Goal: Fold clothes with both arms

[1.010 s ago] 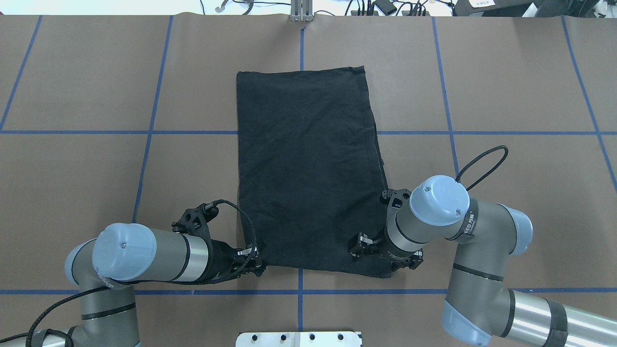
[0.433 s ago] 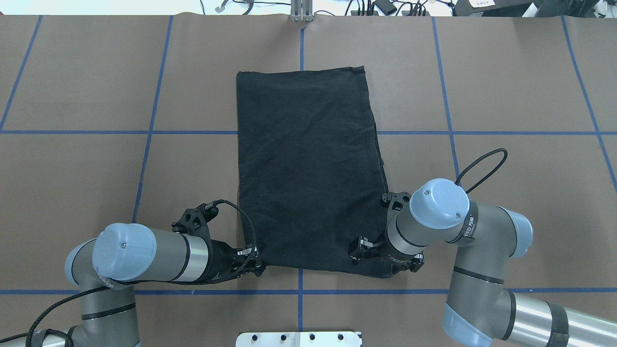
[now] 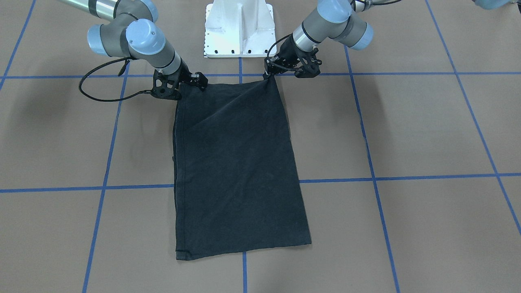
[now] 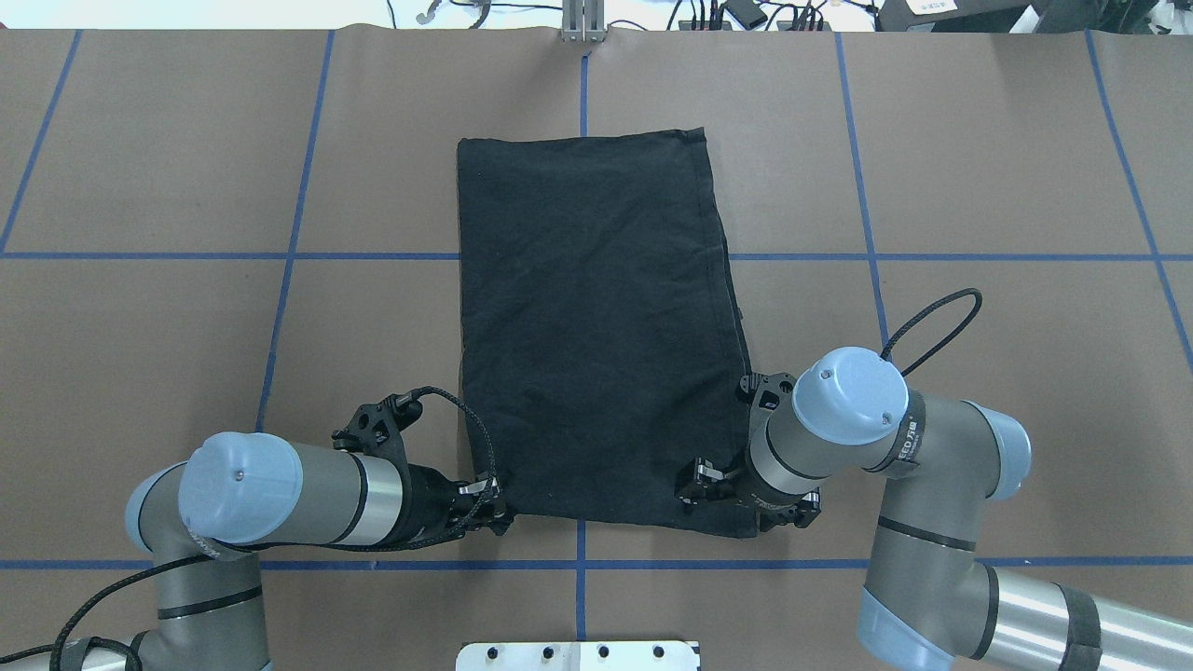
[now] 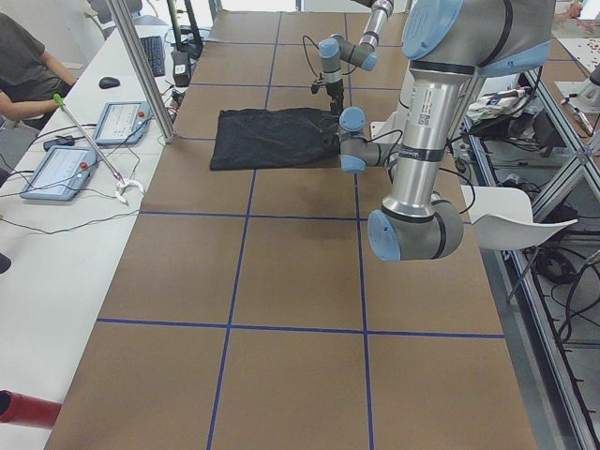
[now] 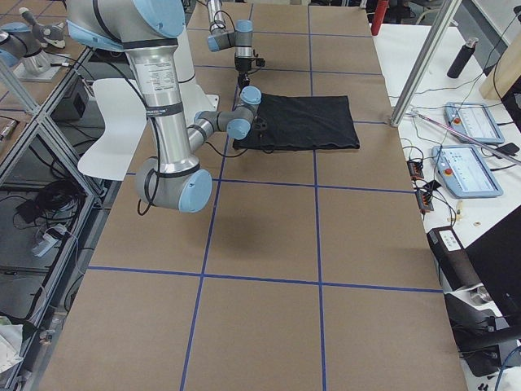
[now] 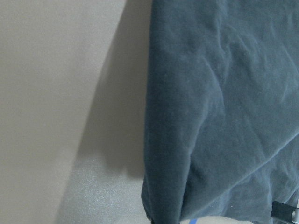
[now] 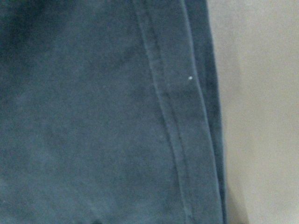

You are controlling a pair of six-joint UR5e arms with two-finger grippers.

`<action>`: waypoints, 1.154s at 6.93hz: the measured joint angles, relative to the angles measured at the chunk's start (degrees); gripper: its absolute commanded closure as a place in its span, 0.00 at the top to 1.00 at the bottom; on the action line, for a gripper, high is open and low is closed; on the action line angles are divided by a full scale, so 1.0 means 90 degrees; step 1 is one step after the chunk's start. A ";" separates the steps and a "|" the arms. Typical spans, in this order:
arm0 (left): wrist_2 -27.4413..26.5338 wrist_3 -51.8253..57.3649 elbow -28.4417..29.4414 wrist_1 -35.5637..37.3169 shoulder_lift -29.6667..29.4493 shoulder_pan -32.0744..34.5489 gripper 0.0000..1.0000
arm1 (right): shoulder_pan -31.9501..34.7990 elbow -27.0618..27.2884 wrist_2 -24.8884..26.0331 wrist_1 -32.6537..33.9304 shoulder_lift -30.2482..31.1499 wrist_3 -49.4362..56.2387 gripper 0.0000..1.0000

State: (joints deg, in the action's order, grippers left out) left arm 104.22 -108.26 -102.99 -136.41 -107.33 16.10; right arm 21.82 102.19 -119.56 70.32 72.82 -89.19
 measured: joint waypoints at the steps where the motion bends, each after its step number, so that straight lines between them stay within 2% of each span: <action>1: -0.0004 0.0004 0.0004 0.0000 -0.0004 -0.0001 0.00 | 0.0000 0.0001 0.0002 0.0000 0.0001 0.0005 1.00; 8: -0.0005 -0.0001 -0.0002 0.0000 -0.0032 -0.0002 0.00 | 0.0051 0.0077 -0.0006 0.0140 0.0015 0.0000 1.00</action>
State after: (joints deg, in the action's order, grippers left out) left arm 104.18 -108.28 -103.01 -136.41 -107.62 16.09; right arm 22.28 102.88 -119.61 71.58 72.95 -89.20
